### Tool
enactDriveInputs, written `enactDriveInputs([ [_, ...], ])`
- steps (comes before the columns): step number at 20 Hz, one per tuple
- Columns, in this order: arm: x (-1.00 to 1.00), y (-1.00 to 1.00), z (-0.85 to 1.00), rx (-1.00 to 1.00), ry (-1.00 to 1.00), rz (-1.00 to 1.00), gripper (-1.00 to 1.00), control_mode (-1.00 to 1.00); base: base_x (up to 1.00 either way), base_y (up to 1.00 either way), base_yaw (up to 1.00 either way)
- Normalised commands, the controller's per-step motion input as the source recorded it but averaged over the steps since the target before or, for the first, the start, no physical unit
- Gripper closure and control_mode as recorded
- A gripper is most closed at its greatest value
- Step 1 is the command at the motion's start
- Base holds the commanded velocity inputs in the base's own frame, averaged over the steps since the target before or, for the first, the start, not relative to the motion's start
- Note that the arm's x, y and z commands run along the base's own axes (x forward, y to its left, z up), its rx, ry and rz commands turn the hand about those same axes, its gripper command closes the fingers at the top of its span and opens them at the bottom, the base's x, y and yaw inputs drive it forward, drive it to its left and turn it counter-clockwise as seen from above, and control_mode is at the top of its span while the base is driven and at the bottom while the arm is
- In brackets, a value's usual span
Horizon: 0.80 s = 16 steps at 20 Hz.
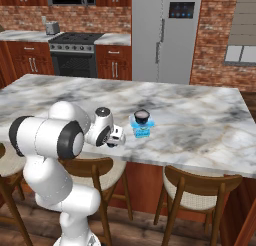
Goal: Stack the yogurt containers by placing the smaller containers on top of the larger containers.
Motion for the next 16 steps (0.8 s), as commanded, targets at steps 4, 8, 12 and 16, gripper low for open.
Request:
enactDriveInputs([
  [4, 0.07, 0.00, -0.01, 0.01, 0.00, 0.00, -1.00, -1.00, 0.00, 0.00, 0.00],
  [8, 0.08, 0.00, -0.02, 0.01, 0.00, 0.00, -1.00, -1.00, 0.00, 0.00, 0.00],
  [12, 0.11, 0.00, -0.02, 0.01, 0.00, 0.00, -1.00, -1.00, 0.00, 0.00, 0.00],
  [16, 0.10, 0.00, -0.03, 0.01, 0.00, 0.00, -1.00, -1.00, 0.00, 0.00, 0.00],
])
